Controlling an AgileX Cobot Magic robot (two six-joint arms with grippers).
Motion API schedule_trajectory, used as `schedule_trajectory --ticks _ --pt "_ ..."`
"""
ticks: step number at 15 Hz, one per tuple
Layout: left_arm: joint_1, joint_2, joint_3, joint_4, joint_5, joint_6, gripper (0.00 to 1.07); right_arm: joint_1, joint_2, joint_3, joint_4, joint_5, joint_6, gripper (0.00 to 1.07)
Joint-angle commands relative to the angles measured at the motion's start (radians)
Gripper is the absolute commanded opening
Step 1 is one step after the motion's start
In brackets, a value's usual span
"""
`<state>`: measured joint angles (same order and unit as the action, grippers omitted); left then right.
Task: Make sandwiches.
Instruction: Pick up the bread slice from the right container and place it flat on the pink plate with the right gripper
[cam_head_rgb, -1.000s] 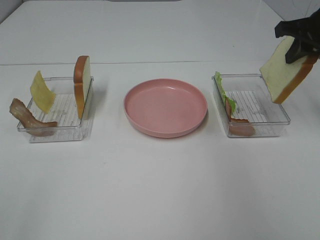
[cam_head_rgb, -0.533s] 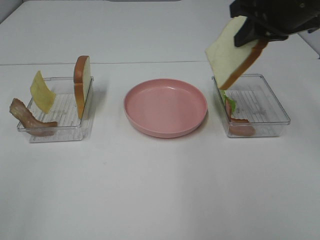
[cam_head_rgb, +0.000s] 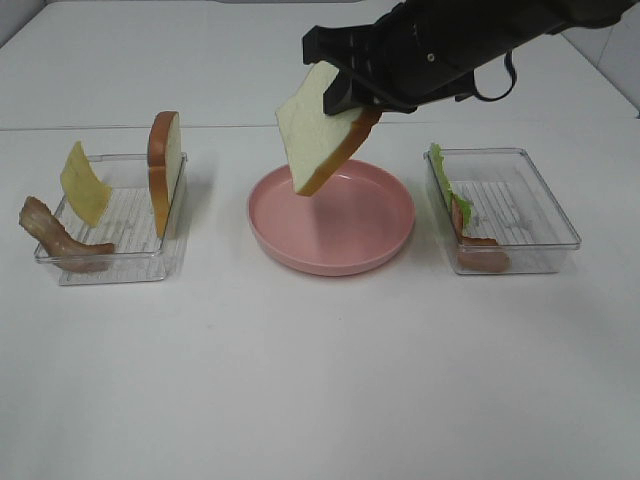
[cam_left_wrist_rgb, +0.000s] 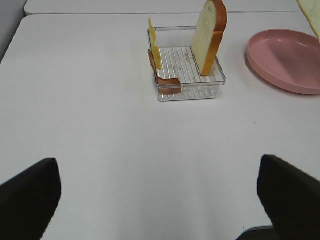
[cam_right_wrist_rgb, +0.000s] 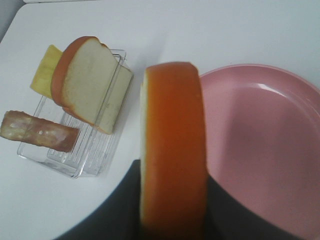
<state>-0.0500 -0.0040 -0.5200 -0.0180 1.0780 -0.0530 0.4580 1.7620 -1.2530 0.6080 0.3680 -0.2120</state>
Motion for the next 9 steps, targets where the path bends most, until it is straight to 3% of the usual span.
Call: schedule_trajectory --ticks 1,9 --pt "0.001 -0.018 0.002 -0.008 -0.005 0.001 1.01 0.004 0.069 -0.007 0.055 -0.072 -0.012 0.0" --pt "0.001 -0.018 0.002 -0.008 -0.005 0.001 1.01 0.004 0.227 -0.007 0.301 -0.22 -0.012 0.0"
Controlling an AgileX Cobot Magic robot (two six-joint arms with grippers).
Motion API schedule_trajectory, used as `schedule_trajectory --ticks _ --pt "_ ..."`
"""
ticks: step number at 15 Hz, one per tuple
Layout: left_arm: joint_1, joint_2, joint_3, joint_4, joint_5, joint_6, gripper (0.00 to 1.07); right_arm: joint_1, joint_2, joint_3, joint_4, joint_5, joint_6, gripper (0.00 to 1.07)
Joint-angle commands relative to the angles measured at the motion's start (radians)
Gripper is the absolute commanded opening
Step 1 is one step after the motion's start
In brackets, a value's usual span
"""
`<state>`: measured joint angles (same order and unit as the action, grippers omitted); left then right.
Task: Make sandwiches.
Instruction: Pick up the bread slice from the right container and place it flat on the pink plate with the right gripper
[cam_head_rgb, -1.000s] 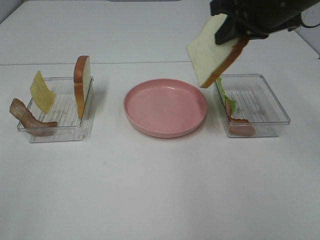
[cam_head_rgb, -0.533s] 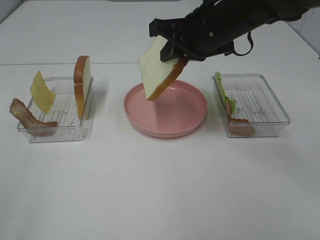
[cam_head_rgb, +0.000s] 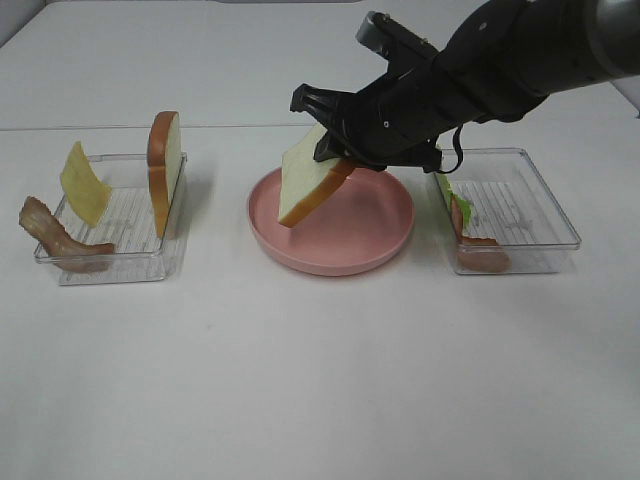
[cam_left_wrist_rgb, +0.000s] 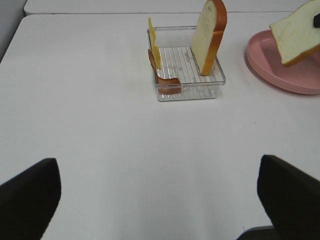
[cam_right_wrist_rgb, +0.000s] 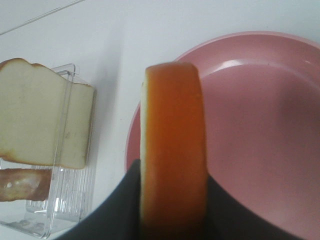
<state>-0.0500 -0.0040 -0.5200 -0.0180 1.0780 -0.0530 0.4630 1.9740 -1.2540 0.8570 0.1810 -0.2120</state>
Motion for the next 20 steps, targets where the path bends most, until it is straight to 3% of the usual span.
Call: schedule_trajectory --ticks 1,4,9,15,20 --pt "0.001 -0.018 0.002 -0.008 -0.005 0.001 1.01 -0.001 0.035 -0.006 0.097 -0.039 -0.013 0.0" --pt "0.001 -0.018 0.002 -0.008 -0.005 0.001 1.01 -0.001 0.074 -0.006 0.1 -0.067 -0.025 0.02" --pt "0.001 -0.018 0.002 -0.008 -0.005 0.001 1.01 -0.001 0.105 -0.006 0.101 -0.108 -0.021 0.14" --pt "0.001 -0.018 0.002 -0.008 -0.005 0.001 1.01 -0.001 0.105 -0.006 0.095 -0.109 -0.087 0.63" --pt "0.001 -0.018 0.002 -0.008 -0.005 0.001 1.01 -0.001 0.103 -0.034 0.078 -0.024 -0.204 0.76"
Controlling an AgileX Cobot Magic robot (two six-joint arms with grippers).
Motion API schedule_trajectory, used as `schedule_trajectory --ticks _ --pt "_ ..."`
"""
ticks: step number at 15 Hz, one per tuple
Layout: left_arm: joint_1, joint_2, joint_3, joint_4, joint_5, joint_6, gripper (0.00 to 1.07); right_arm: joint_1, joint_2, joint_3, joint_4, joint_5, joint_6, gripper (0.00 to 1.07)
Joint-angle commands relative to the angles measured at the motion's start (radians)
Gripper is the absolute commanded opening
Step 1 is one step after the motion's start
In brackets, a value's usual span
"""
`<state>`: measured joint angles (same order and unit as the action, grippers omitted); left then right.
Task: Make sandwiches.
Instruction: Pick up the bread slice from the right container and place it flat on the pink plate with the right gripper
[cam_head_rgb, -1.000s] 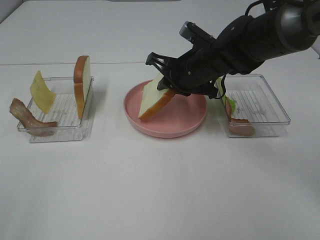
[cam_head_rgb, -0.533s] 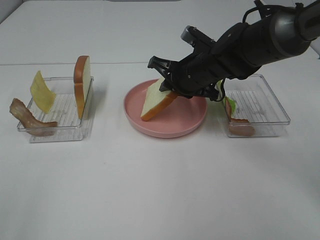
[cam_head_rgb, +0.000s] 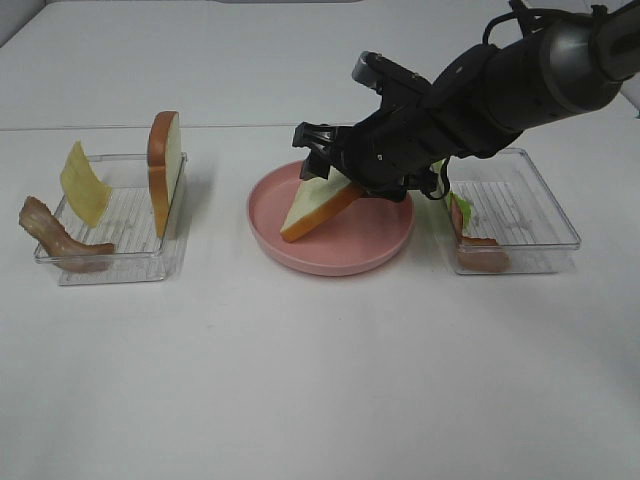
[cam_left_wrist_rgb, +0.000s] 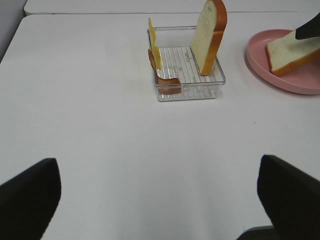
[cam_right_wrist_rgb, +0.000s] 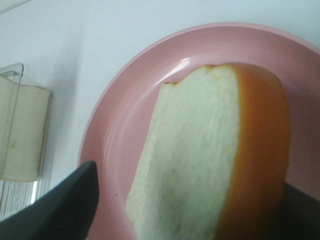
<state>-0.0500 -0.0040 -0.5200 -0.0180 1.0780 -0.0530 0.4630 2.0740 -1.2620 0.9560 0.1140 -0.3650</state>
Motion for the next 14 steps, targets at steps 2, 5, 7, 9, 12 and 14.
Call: schedule_trajectory --ticks 2,5,7,9,12,14 --pt "0.001 -0.018 0.002 -0.008 -0.005 0.001 1.01 -0.001 0.003 -0.06 -0.068 0.073 -0.065 0.76" --pt "0.001 -0.018 0.002 -0.008 -0.005 0.001 1.01 -0.001 0.003 -0.067 -0.151 0.095 -0.065 0.76" --pt "0.001 -0.018 0.002 -0.008 -0.005 0.001 1.01 -0.001 0.003 -0.068 -0.236 0.107 -0.065 0.76" --pt "0.001 -0.018 0.002 -0.008 -0.005 0.001 1.01 -0.001 0.003 -0.068 -0.338 0.123 -0.065 0.76" --pt "0.001 -0.018 0.002 -0.008 -0.005 0.001 1.01 -0.001 0.003 -0.068 -0.431 0.13 -0.053 0.76" --pt "0.001 -0.018 0.002 -0.008 -0.005 0.001 1.01 -0.001 0.003 -0.081 -0.471 0.195 -0.041 0.76"
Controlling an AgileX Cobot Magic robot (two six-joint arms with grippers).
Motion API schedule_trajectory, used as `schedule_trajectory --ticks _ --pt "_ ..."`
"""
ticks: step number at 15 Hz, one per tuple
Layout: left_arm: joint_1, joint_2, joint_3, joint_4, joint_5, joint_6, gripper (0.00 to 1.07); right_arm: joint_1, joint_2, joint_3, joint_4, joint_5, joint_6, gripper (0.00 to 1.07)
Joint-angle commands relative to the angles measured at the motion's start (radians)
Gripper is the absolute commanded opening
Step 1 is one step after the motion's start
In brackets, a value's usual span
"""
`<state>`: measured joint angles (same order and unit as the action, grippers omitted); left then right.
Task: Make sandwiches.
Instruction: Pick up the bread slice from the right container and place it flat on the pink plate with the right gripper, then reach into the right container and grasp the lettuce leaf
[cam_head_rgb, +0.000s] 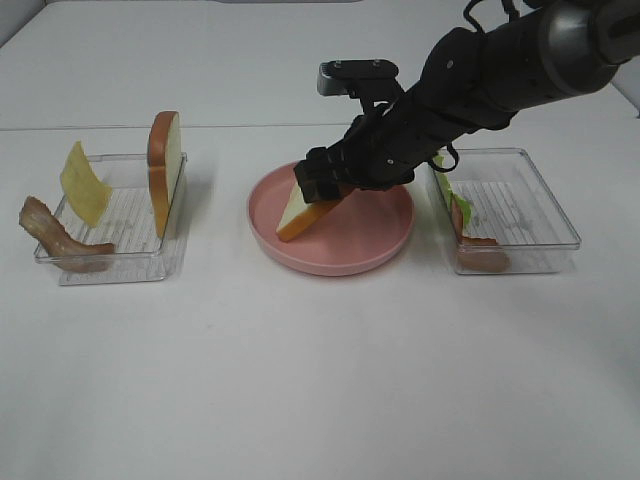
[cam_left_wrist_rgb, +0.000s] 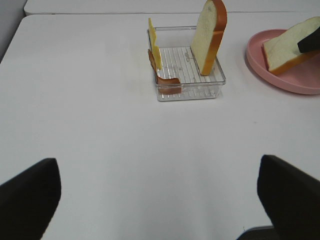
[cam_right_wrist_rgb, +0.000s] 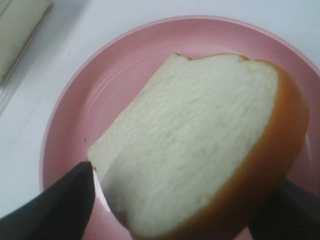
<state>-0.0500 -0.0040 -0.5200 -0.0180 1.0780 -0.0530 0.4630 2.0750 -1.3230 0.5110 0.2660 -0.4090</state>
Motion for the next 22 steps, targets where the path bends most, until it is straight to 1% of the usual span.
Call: schedule_trajectory --ticks 1,2,3,4,5,7,8,11,12,13,15,16,18,20,22 --pt "0.001 -0.018 0.002 -0.008 -0.005 0.001 1.01 -0.001 0.002 -0.03 -0.036 0.06 0.012 0.76" --pt "0.001 -0.018 0.002 -0.008 -0.005 0.001 1.01 -0.001 0.002 -0.059 -0.061 0.097 0.041 0.76" --pt "0.001 -0.018 0.002 -0.008 -0.005 0.001 1.01 -0.001 0.002 -0.093 -0.114 0.137 0.088 0.76" --pt "0.001 -0.018 0.002 -0.008 -0.005 0.001 1.01 -0.001 0.002 -0.144 -0.215 0.203 0.184 0.76" --pt "0.001 -0.018 0.002 -0.008 -0.005 0.001 1.01 -0.001 0.002 -0.161 -0.259 0.226 0.218 0.76" --pt "0.001 -0.018 0.002 -0.008 -0.005 0.001 1.01 -0.001 0.002 -0.215 -0.424 0.298 0.323 0.76" --pt "0.001 -0.018 0.002 -0.008 -0.005 0.001 1.01 -0.001 0.002 -0.259 -0.472 0.357 0.348 0.76" --pt "0.001 -0.018 0.002 -0.008 -0.005 0.001 1.01 -0.001 0.002 -0.338 -0.477 0.455 0.349 0.76" --pt "0.001 -0.018 0.002 -0.008 -0.005 0.001 1.01 -0.001 0.002 -0.445 -0.481 0.584 0.349 0.76" --pt "0.001 -0.018 0.002 -0.008 -0.005 0.001 1.01 -0.001 0.002 -0.469 -0.487 0.617 0.349 0.76" --pt "0.001 -0.018 0.002 -0.008 -0.005 0.001 1.01 -0.002 0.002 -0.601 -0.527 0.749 0.35 0.76" --pt "0.001 -0.018 0.002 -0.008 -0.005 0.001 1.01 -0.002 0.002 -0.635 -0.549 0.794 0.352 0.76" --pt "0.001 -0.018 0.002 -0.008 -0.005 0.001 1.01 -0.002 0.002 -0.657 -0.61 0.84 0.358 0.76" --pt "0.001 -0.018 0.002 -0.008 -0.005 0.001 1.01 -0.006 0.004 -0.657 -0.728 0.899 0.409 0.76" --pt "0.001 -0.018 0.002 -0.008 -0.005 0.001 1.01 -0.024 0.004 -0.657 -0.741 0.905 0.443 0.76"
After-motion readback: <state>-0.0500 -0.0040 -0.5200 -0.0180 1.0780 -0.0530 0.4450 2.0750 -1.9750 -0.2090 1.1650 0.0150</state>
